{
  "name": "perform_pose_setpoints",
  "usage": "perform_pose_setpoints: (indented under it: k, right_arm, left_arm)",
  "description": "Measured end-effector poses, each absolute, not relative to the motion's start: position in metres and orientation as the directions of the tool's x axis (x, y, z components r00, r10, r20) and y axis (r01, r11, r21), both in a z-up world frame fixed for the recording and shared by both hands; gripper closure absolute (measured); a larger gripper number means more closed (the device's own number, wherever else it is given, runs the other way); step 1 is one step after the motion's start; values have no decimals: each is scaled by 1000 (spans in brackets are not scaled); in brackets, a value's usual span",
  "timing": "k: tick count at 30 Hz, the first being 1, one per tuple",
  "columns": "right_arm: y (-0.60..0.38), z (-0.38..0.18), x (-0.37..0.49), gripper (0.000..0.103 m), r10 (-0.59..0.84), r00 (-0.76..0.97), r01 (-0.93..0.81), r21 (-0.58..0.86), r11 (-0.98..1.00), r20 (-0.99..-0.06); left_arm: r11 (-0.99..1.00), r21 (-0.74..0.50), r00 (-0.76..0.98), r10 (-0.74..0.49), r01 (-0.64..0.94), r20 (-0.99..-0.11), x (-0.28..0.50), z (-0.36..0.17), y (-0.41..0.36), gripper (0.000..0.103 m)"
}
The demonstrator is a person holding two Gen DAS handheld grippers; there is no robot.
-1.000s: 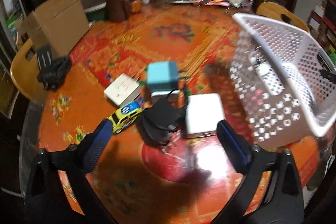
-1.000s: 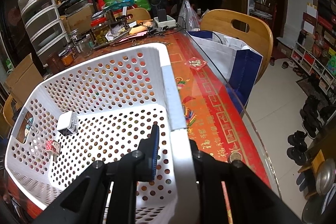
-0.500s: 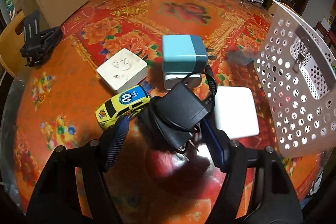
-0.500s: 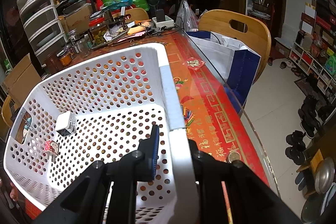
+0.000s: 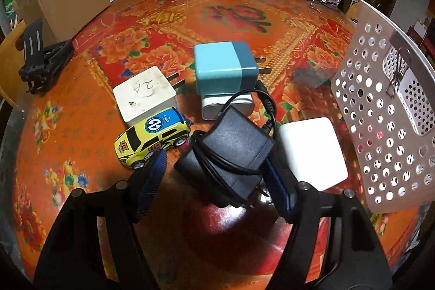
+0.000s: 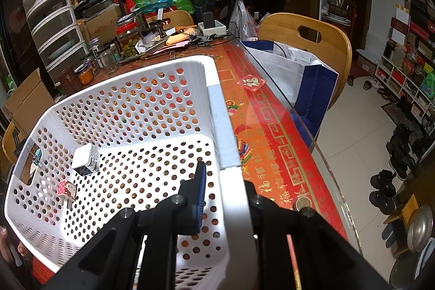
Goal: Organize rigid objects
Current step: 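Grasp the black power adapter with cable using the left gripper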
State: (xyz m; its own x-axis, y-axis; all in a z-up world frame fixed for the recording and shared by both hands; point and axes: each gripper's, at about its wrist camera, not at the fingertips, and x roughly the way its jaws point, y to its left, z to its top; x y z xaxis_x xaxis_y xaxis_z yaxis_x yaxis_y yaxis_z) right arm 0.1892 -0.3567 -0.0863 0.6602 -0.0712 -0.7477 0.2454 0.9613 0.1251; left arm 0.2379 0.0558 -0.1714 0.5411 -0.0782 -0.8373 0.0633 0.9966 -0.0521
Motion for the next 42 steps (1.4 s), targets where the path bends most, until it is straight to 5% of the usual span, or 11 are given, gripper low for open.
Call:
perform_pose_setpoints:
  k: [6, 8, 42]
  right_arm:
    - [-357, -86, 189, 89, -71, 660, 245, 126, 961, -747]
    - [-357, -86, 189, 89, -71, 660, 245, 126, 961, -748]
    - [-357, -88, 190, 89, -48, 671, 219, 136, 966, -740]
  left_arm:
    - [998, -18, 550, -51, 66, -834, 238, -173, 51, 36]
    - [997, -22, 554, -61, 76, -830, 236, -171, 50, 47]
    - [955, 290, 780, 232, -68, -581, 178, -30, 9, 47]
